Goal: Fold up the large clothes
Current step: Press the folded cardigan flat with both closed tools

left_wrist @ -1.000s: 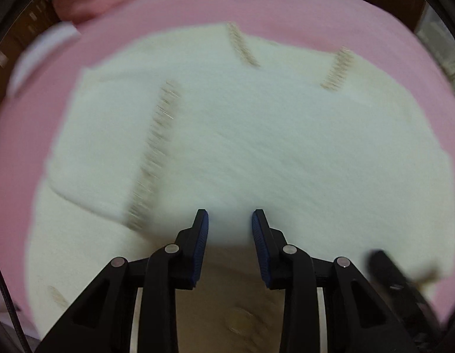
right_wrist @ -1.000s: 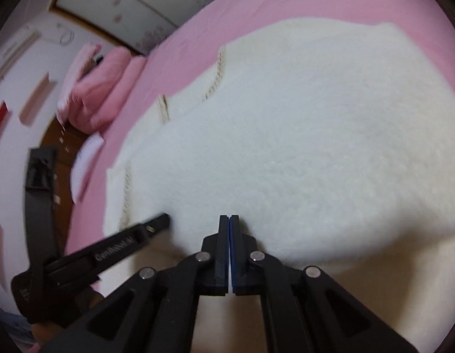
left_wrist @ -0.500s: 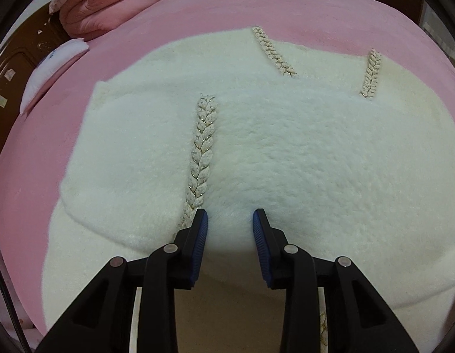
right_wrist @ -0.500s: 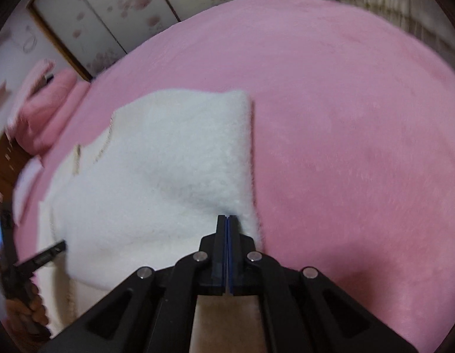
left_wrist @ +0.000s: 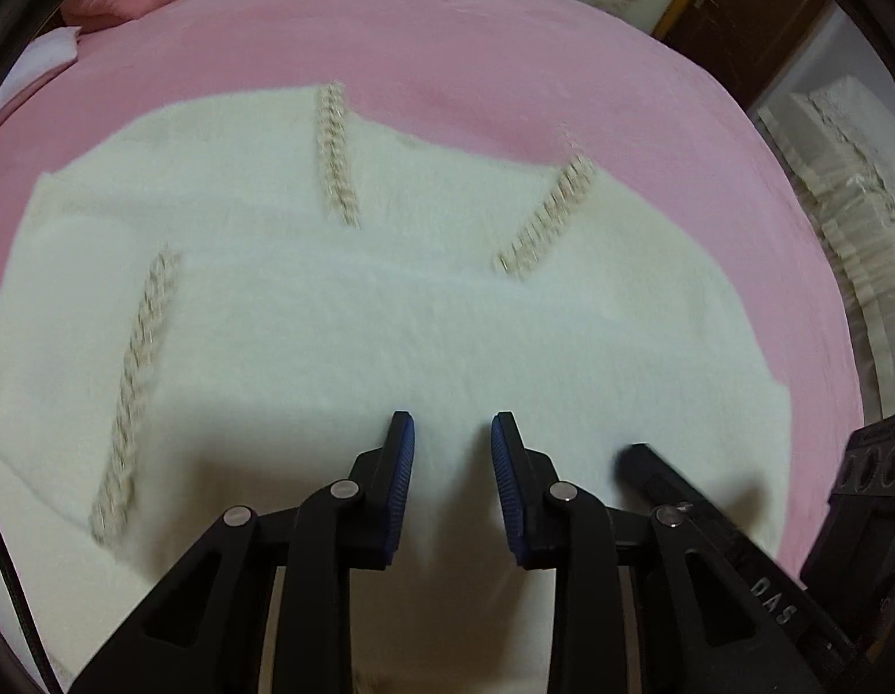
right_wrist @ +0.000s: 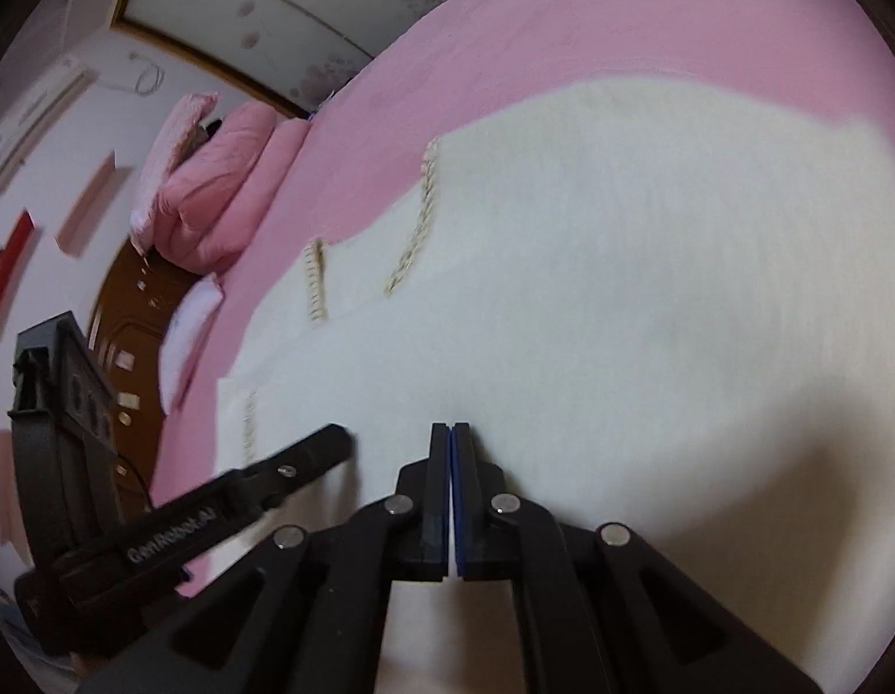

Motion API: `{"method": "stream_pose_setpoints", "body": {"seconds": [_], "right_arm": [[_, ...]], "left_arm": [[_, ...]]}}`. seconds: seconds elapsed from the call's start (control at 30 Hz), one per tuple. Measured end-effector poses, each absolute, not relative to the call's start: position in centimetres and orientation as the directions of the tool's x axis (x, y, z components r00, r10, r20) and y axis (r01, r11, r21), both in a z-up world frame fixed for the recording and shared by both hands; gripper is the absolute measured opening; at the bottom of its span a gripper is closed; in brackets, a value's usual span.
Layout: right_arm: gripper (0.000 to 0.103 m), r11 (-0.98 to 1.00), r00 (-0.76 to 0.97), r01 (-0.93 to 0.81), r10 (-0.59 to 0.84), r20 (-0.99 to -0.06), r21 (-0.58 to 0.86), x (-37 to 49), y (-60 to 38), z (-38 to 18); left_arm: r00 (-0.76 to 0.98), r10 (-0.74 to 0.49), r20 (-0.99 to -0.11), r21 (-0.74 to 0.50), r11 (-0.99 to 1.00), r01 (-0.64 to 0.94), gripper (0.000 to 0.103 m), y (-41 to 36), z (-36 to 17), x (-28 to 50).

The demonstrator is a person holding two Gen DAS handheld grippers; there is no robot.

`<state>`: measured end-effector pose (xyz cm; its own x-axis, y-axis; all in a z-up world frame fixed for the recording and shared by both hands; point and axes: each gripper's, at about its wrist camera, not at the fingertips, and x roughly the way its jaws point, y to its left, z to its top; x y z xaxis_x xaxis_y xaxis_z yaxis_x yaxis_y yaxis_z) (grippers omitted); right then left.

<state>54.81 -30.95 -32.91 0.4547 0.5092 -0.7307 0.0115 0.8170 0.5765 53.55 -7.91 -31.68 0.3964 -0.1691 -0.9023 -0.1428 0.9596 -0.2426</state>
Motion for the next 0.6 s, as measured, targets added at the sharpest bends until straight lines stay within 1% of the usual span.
{"method": "stream_pose_setpoints", "body": {"seconds": [0.07, 0.1, 0.13, 0.2, 0.23, 0.27, 0.3, 0.37, 0.43, 0.53, 0.6], "right_arm": [[0.000, 0.900, 0.484, 0.041, 0.361, -0.797, 0.433, 55.8, -33.1, -32.9], [0.000, 0.903, 0.490, 0.051, 0.350, -0.798, 0.427, 55.5, -34.7, -32.8], [0.000, 0.896, 0.493, 0.090, 0.340, -0.801, 0.435, 55.5, -36.7, -32.9], [0.000, 0.914, 0.505, 0.164, 0.245, -0.828, 0.371, 55.0, -39.4, -32.6], [0.000, 0.931, 0.510, 0.196, 0.172, -0.843, 0.308, 54.7, -40.2, -32.2], [0.000, 0.945, 0.514, 0.227, 0.090, -0.853, 0.237, 54.3, -40.9, -31.7], [0.000, 0.948, 0.514, 0.248, 0.047, -0.856, 0.201, 54.3, -41.4, -31.5], [0.000, 0.933, 0.510, 0.297, 0.025, -0.860, 0.203, 53.7, -41.9, -31.3], [0.000, 0.935, 0.509, 0.318, -0.027, -0.860, 0.158, 53.1, -41.2, -31.1], [0.000, 0.941, 0.496, 0.324, -0.084, -0.864, 0.095, 52.8, -39.9, -30.8], [0.000, 0.935, 0.493, 0.338, -0.082, -0.866, 0.104, 52.5, -39.2, -30.6]], "left_arm": [[0.414, -0.090, -0.906, -0.166, 0.974, -0.152, 0.021, -7.2, -32.0, 54.4], [0.421, -0.029, -0.907, -0.101, 0.984, -0.149, 0.020, -6.5, -32.4, 54.9], [0.426, 0.002, -0.905, -0.071, 0.985, -0.154, 0.020, -5.4, -32.8, 55.4], [0.434, 0.019, -0.901, -0.062, 0.983, -0.171, 0.018, -3.2, -33.3, 55.7], [0.436, 0.020, -0.900, -0.062, 0.983, -0.172, 0.011, -2.5, -33.4, 55.7], [0.436, 0.023, -0.900, -0.057, 0.984, -0.170, 0.009, -1.8, -33.5, 55.8], [0.439, 0.023, -0.898, -0.054, 0.985, -0.163, 0.008, -1.3, -33.5, 55.7], [0.447, -0.011, -0.895, -0.095, 0.982, -0.166, 0.008, -1.1, -33.5, 54.9], [0.443, -0.028, -0.896, -0.123, 0.974, -0.189, 0.008, -0.2, -33.7, 55.0], [0.424, -0.009, -0.905, -0.104, 0.974, -0.202, 0.008, -0.6, -33.6, 54.9], [0.416, -0.002, -0.909, -0.087, 0.979, -0.186, 0.008, -1.6, -33.0, 53.9]]}}
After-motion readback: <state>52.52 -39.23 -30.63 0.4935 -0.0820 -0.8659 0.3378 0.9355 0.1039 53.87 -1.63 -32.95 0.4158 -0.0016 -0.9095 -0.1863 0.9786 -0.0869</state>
